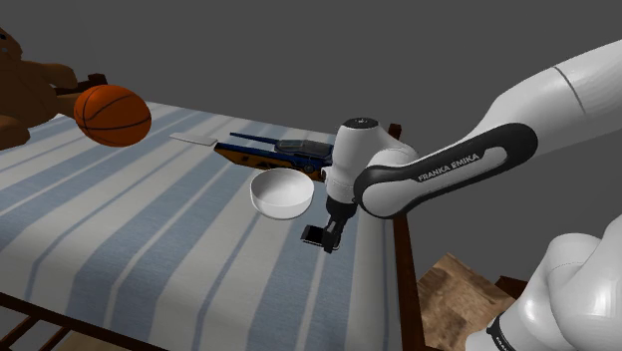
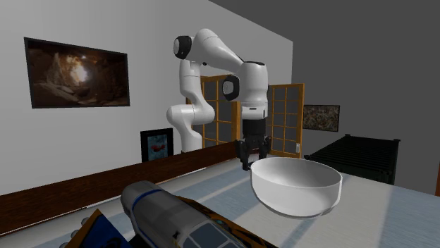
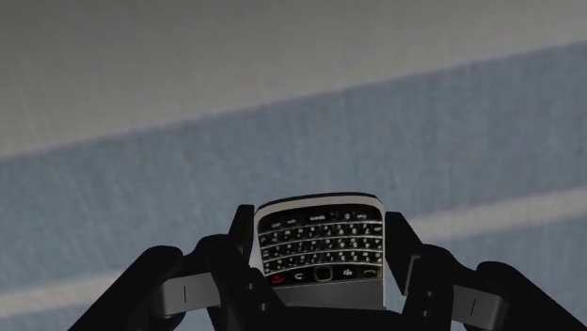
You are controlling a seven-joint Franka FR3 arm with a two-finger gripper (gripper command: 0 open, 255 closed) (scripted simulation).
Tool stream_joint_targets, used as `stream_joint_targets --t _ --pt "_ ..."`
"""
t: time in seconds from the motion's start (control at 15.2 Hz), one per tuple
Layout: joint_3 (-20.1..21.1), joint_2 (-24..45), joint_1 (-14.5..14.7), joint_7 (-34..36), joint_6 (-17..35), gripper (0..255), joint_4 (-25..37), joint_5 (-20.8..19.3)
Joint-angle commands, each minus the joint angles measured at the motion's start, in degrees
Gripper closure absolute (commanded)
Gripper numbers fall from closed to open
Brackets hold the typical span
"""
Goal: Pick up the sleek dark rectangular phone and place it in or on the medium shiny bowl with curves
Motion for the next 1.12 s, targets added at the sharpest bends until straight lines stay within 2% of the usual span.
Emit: stream_joint_targets --t 0.0,1.06 --pt "-0.1 -0.84 -0.03 -0.19 -1.66 255 0.81 0.14" --pt "-0.66 -6.97 -0.01 -0.79 -14.63 255 7.71 0.93"
